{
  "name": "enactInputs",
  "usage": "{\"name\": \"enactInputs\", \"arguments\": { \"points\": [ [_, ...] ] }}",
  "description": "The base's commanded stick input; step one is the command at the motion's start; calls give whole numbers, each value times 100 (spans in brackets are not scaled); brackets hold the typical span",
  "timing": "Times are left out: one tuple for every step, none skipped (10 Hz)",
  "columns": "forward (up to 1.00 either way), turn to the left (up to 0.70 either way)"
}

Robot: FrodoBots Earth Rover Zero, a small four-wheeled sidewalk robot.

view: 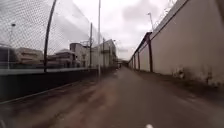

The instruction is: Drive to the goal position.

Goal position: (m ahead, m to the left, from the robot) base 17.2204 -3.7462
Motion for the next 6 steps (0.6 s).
{"name": "enactInputs", "arguments": {
  "points": [
    [70, 0],
    [70, 0],
    [70, 0],
    [70, 0],
    [70, 0],
    [70, 0]
  ]
}}
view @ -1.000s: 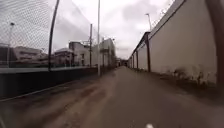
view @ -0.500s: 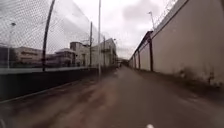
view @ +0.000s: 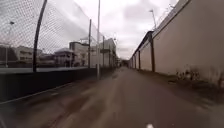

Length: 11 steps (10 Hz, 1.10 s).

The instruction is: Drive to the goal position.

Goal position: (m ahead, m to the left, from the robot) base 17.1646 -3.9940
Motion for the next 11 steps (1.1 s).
{"name": "enactInputs", "arguments": {
  "points": [
    [70, 0],
    [70, 0],
    [70, 0],
    [70, 0],
    [70, 0],
    [70, 0],
    [70, 0],
    [70, 0],
    [70, 0],
    [70, 0],
    [70, -5]
  ]
}}
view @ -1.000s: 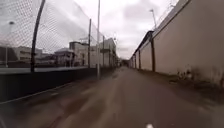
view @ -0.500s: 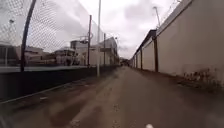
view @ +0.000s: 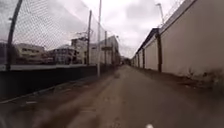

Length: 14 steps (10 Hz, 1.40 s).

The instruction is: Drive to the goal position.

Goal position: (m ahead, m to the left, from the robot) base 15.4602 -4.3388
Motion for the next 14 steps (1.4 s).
{"name": "enactInputs", "arguments": {
  "points": [
    [70, -32],
    [70, -35],
    [70, -35],
    [70, -35],
    [70, -35],
    [70, -35],
    [70, -35],
    [70, -18],
    [70, 0],
    [70, 0],
    [70, 0],
    [70, 0],
    [70, 0],
    [70, 0]
  ]
}}
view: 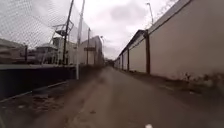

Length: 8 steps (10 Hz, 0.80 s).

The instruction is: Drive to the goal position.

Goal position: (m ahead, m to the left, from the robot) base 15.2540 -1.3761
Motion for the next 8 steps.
{"name": "enactInputs", "arguments": {
  "points": [
    [70, 0],
    [70, 0],
    [70, 0],
    [70, 0],
    [70, 0],
    [70, 0],
    [70, 0],
    [70, 0]
  ]
}}
